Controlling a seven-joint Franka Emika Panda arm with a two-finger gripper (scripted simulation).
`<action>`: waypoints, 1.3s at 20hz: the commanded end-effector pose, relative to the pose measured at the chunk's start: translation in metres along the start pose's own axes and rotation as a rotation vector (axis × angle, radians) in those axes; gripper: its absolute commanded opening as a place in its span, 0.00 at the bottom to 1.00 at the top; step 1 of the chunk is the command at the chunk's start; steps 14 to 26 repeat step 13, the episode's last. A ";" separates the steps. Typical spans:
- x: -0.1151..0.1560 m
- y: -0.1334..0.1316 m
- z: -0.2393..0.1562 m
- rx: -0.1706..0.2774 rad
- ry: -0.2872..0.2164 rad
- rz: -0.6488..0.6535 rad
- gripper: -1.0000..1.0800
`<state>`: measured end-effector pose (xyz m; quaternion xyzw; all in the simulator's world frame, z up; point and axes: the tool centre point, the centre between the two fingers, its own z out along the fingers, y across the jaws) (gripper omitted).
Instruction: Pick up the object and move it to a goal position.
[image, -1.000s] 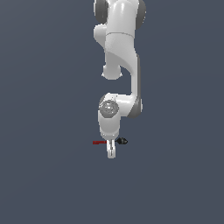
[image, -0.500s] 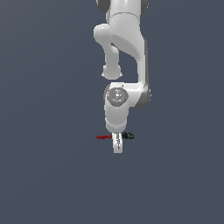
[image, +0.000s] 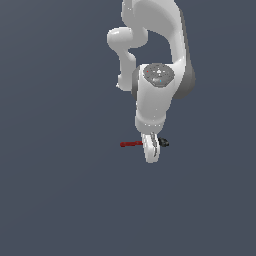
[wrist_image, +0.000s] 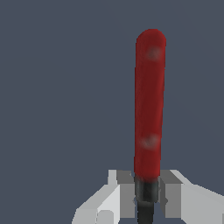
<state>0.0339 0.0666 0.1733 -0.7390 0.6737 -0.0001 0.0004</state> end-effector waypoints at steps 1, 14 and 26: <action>-0.010 0.000 -0.022 -0.001 0.001 0.001 0.00; -0.033 -0.002 -0.067 -0.001 0.001 0.000 0.00; -0.033 -0.002 -0.067 -0.001 0.001 0.000 0.00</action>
